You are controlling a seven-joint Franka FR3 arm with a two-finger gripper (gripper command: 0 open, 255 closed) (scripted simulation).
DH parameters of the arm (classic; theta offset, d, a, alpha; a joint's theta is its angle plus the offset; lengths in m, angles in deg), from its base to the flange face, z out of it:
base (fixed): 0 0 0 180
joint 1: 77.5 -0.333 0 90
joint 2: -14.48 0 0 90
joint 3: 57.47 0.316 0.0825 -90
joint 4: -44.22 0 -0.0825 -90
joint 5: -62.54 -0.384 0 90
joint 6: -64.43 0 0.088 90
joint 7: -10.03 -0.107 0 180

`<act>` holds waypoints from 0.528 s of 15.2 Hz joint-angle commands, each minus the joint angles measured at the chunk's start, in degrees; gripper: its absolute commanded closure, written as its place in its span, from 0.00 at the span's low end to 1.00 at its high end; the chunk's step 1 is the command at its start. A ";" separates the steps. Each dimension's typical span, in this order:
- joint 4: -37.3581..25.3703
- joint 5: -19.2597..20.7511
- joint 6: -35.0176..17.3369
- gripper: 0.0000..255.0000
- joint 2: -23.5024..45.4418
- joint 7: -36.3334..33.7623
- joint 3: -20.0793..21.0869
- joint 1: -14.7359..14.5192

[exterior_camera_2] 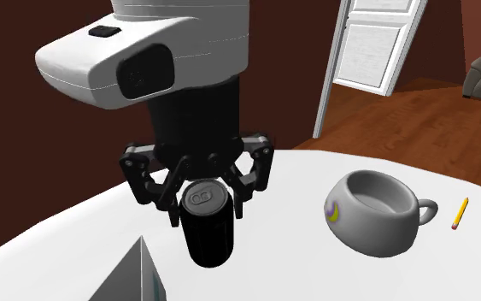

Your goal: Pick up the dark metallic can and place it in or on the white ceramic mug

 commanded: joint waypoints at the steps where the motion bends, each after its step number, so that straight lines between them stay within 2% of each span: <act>1: -1.26 -0.05 1.57 1.00 -0.33 0.06 -0.04 0.02; 8: -5.67 -0.19 6.92 1.00 -1.28 0.20 -0.15 0.06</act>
